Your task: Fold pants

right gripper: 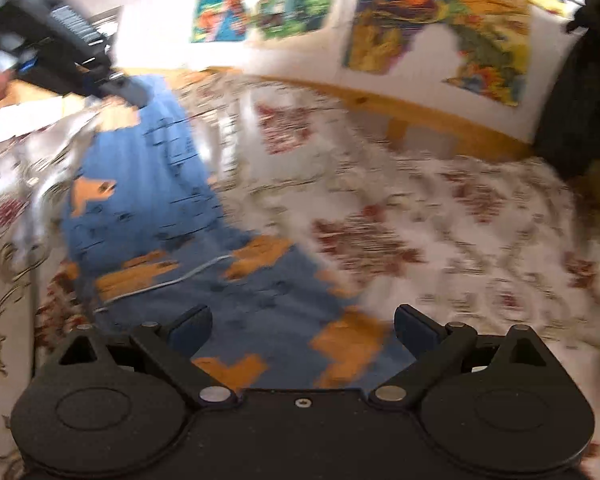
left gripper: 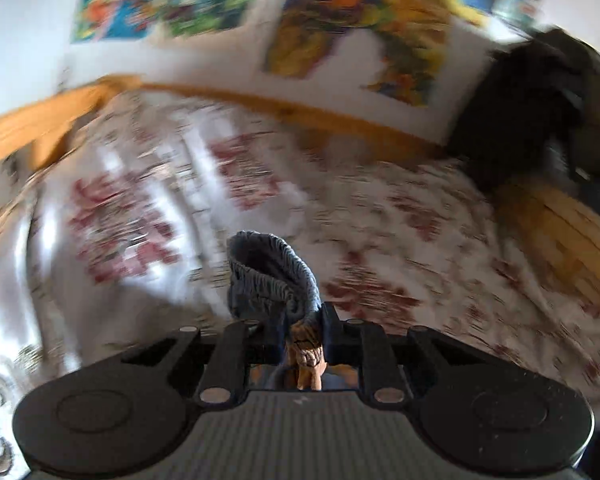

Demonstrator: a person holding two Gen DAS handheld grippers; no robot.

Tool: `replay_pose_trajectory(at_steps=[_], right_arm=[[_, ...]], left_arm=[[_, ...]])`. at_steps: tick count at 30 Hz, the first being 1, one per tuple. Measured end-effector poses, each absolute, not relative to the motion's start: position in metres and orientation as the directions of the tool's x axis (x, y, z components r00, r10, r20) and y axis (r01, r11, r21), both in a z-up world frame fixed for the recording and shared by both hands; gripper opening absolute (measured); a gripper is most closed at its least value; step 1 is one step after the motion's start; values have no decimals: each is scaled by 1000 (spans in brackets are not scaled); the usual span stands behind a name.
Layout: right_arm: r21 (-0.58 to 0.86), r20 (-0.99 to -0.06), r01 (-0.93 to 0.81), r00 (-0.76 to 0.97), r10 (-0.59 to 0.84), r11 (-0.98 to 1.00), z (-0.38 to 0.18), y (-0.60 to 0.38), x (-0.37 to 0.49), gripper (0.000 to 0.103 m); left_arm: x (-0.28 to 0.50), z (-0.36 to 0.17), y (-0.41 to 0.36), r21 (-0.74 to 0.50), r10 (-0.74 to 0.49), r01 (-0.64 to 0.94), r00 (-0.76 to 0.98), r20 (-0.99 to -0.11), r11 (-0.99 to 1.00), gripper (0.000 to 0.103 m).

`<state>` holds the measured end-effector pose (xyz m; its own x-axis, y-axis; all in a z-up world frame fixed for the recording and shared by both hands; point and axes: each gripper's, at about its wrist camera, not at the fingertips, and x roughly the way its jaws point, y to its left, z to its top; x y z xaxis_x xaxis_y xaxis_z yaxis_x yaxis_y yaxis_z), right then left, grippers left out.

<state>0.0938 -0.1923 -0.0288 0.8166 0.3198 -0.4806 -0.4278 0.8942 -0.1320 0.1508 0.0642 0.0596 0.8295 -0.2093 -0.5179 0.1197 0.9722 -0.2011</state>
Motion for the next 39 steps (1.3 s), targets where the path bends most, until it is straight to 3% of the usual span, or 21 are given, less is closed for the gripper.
replay_pose_trajectory(at_steps=[7,15,18,21,22,25,29,30,32,34,39], right_arm=[[46,-491,-287,827,272,957,2,-275,107,97],[503,-482,-208,738,472,839,-22,-330,132,89],[543,-516,-205,684,516,815,-38,-325,138,87],[553,-542,-193,656,525,811,-48,-318,141,82],[565,-541,-189,650,533,803,-51,-317,142,80],[593,-530,-189,640,556,783,-56,-312,144,68],[580,-543,-185,638,546,793,-58,-305,145,50],[582,-544,-181,638,545,793,-60,-305,145,47],[599,-540,-169,636,551,783,-63,-305,146,26],[602,-536,-160,645,545,782,-63,-306,145,16],[572,-531,-184,660,532,799,-44,-310,137,12]], left_arm=[[137,47,-40,-39,-351,400,749,-562,916,19],[123,-39,-150,210,-341,627,638,-690,750,22],[112,-62,-163,291,-301,641,650,-698,710,35],[93,-71,-164,371,-278,623,700,-658,689,58],[88,-74,-163,399,-267,615,715,-647,680,59],[82,-79,-160,419,-246,612,717,-653,671,59],[87,-77,-155,352,-242,613,677,-695,708,51],[88,-74,-153,320,-252,616,661,-707,720,46],[94,-72,-148,262,-270,619,632,-726,741,35],[98,-71,-146,238,-284,622,620,-731,746,25],[91,-63,-143,217,-318,631,622,-716,745,22]])
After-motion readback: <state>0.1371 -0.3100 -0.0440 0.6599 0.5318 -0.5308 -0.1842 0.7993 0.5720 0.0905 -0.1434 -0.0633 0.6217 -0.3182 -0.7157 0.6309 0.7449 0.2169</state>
